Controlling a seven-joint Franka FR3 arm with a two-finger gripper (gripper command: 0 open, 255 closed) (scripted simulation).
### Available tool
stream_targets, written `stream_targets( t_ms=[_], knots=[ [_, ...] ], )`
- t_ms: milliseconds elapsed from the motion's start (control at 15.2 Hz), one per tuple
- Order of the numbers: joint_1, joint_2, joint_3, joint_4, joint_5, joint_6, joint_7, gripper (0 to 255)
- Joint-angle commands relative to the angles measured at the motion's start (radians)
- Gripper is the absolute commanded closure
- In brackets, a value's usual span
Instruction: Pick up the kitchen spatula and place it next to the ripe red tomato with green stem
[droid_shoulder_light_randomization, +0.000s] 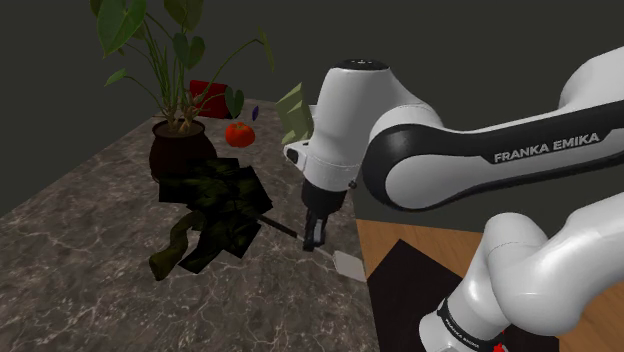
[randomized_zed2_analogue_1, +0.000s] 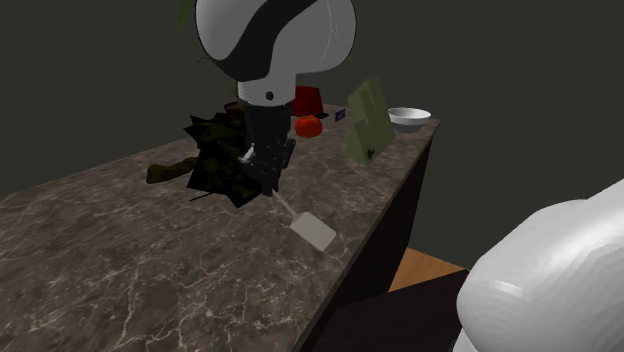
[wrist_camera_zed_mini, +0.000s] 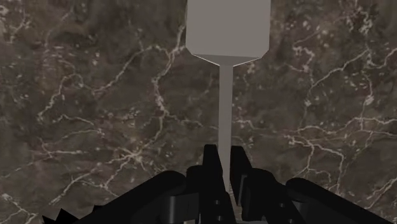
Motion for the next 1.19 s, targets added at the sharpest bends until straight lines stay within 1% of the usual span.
stream_targets(
  t_ms=[0, 396, 726, 1122],
  knots=[
    [0.0, -0.007, -0.002, 0.022, -0.002, -0.029, 0.002, 255],
    [-0.002, -0.025, -0.013, 0.082, -0.008, -0.106, 0.003, 255],
    [-0.061, 0.082, -0.081, 0.158, -0.059, -0.085, -0.09, 255],
    [-0.12, 0.229, -0.153, 0.286, -0.105, -0.073, -0.192, 255]
  ],
)
